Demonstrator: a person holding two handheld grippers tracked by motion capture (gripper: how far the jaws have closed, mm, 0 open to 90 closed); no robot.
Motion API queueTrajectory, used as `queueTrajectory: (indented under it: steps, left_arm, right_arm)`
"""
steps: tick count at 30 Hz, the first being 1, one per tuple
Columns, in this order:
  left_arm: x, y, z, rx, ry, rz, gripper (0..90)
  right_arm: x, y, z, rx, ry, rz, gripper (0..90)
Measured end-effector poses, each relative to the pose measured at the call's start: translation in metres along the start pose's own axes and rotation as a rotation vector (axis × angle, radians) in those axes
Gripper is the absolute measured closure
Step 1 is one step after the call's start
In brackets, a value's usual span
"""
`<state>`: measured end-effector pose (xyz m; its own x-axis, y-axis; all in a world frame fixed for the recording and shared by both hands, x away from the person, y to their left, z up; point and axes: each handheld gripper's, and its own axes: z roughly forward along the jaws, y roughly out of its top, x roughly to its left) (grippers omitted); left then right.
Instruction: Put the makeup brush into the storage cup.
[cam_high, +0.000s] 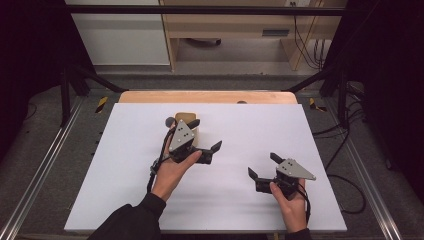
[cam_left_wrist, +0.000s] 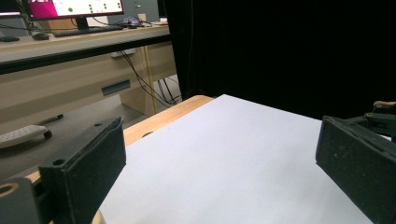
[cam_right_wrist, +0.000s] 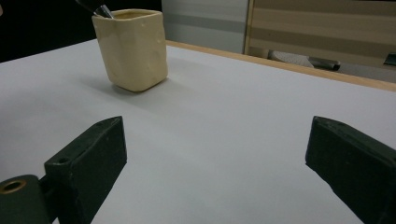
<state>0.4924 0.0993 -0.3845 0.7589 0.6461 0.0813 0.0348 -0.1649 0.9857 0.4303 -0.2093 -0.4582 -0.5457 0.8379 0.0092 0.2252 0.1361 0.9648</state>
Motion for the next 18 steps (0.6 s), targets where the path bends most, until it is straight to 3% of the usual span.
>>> queueTrajectory:
  steps: [18]
  left_arm:
    - [-0.017,-0.017,-0.010,0.007,-0.040,0.000,1.5]
  right_arm:
    - [-0.001,-0.001,0.000,0.008,-0.013,-0.014,6.0]
